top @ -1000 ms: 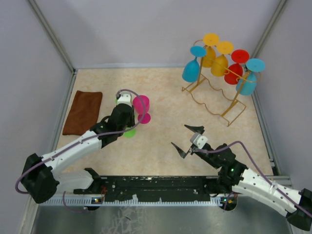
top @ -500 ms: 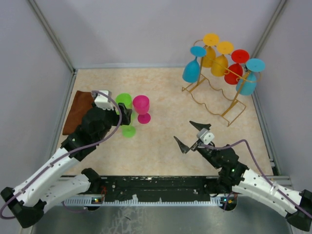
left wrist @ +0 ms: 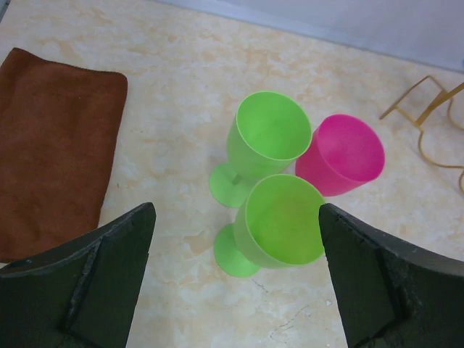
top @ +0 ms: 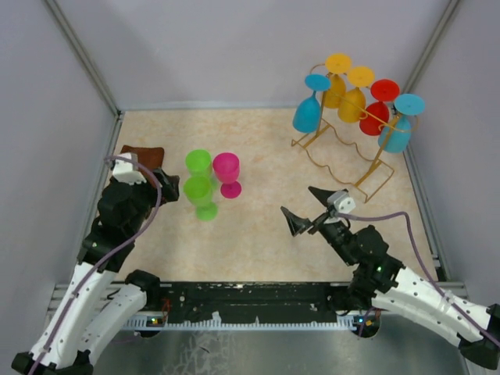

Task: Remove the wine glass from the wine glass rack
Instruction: Pick up the wine glass from the wine rack.

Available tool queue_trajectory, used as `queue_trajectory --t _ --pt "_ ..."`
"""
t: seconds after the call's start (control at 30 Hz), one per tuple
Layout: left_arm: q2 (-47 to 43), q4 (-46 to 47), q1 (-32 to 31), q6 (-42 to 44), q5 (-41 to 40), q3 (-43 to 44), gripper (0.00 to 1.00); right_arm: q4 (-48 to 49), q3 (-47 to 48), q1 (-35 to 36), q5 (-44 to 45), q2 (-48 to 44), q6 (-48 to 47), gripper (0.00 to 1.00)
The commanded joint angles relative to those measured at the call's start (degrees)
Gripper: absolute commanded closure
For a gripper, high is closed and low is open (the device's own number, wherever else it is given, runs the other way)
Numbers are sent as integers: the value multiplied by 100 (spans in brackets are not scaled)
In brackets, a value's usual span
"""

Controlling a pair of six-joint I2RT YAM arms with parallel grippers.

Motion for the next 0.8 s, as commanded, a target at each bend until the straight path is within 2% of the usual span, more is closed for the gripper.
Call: queue_trajectory --t 0.0,0.2,0.33,0.57,0.77 --pt "-797 -124 40 -420 122 -218 1 -547 985 2 250 305 625 1" --pt "-1891 -255 39 -296 39 -678 1 -1346 1845 1 374 973 1171 1" --pt "-2358 -300 41 -264 87 -955 1 -1454 2099 3 457 1225 1381 1" --pt "-2431 -520 34 -399 -50 -972 1 -1789 2652 0 830 1555 1606 2" --pt "-2432 -622 30 -437 -272 -984 1 -2641 3701 -82 1244 2145 1555 2"
